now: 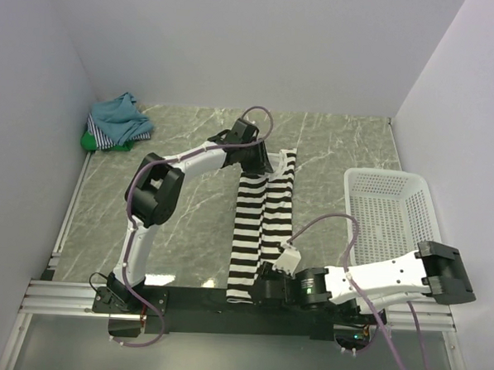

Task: Fold and stack the tank tops
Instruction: Fold the tank top

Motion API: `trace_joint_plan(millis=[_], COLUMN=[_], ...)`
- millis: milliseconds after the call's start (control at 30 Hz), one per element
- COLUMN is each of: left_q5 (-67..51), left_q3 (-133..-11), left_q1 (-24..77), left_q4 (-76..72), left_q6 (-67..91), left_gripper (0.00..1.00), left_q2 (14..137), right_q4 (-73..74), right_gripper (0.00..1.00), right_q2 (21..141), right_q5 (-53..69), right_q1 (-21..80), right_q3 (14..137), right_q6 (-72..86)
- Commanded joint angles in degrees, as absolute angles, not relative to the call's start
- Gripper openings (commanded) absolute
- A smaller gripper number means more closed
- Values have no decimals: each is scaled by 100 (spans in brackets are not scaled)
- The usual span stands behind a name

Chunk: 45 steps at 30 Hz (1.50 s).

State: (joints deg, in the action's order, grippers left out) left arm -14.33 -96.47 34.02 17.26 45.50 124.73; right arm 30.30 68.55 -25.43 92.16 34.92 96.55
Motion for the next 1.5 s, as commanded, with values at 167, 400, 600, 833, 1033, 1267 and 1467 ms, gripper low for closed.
trace_joint_plan(millis=[167,400,600,833,1033,1267,1467], left_q5=[-1530,-607,-387,-395,-1079,-1591,-1090], left_q3=[-9905,-9256,-7571,-4540,-3139,-2031,-2162], left_q1=[3410,3147,3059,3085,3164,3566,4358], left_q4=[1459,1670,1346,317,-140,130,1204], left_q6=[4333,4736,5273,5897,5757,6143,6416], left_gripper=[46,44,27,24,44,52,52], left_q2=[11831,10812,9846,8342,7217,6136,6047], right_q4=[4437,4583,3632,2127,2452,2891,3752], right_gripper=[45,49,47,46,45,51,53], right_q2=[6074,5283,5493,6476,6822,5117,4202], right_q5=[-3471,-4070,-3253,-1855,-1679,-1048,-642], right_q1=[9396,8765,6832,4633,4447,4473,4605], right_q3=[3849,4078,4140,4621,4556,3034,2619], right_q6=[10327,9452,7219,4951,5035,5756,6108])
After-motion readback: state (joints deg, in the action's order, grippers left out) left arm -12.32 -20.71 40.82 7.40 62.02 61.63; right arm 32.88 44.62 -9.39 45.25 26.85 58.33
